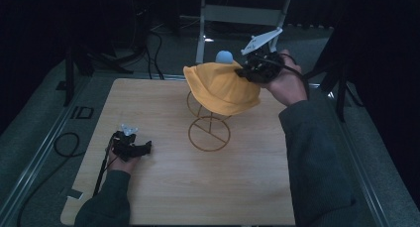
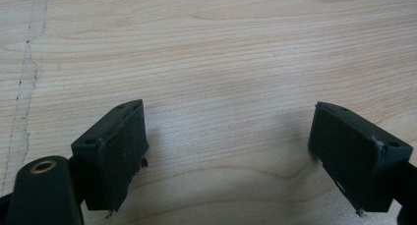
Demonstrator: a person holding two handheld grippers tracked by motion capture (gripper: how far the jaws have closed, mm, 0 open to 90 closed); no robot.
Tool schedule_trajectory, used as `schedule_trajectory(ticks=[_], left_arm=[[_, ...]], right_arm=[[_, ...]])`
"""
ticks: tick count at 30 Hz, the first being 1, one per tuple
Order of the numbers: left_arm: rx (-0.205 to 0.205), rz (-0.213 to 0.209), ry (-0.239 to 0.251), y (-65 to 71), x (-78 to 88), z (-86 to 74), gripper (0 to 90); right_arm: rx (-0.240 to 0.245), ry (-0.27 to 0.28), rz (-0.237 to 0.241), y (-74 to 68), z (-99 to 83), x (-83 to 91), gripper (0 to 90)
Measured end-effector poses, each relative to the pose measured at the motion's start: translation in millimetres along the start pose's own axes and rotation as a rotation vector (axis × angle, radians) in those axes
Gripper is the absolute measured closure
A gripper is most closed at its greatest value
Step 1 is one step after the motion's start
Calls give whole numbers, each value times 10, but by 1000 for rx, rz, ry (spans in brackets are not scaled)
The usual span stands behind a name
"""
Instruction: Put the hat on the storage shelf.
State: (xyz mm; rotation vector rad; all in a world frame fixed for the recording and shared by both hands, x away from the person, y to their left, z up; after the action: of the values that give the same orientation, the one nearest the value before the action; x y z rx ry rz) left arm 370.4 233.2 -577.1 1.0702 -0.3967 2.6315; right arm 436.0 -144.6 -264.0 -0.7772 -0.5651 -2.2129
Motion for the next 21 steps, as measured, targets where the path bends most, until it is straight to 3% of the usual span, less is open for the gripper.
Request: schedule_trajectory(ticks=[12,16,21], left_arm=[[3,0,5,2,-5,2,149],[0,-1,4,0,-4,2,149],[-3,-3,4,-2,-5,2,149]], right_arm=[[46,-27,57,-285,212,-290,813],[58,-56,74,-352,223,-421,751],[44,-27,84,-345,239,-413,676]])
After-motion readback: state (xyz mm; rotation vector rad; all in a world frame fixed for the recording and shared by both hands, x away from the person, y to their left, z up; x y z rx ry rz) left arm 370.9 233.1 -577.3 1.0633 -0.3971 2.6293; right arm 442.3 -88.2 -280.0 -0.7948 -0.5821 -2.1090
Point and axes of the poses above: each handheld gripper's, and its own axes: x roughly backward along the jaws, z roughly out of its top, y roughly to its right, the point moved 2 cm from there along -x, roughly forward along the jaws, and after that the axes turned 12 degrees about -x, right-handed, at the moved point
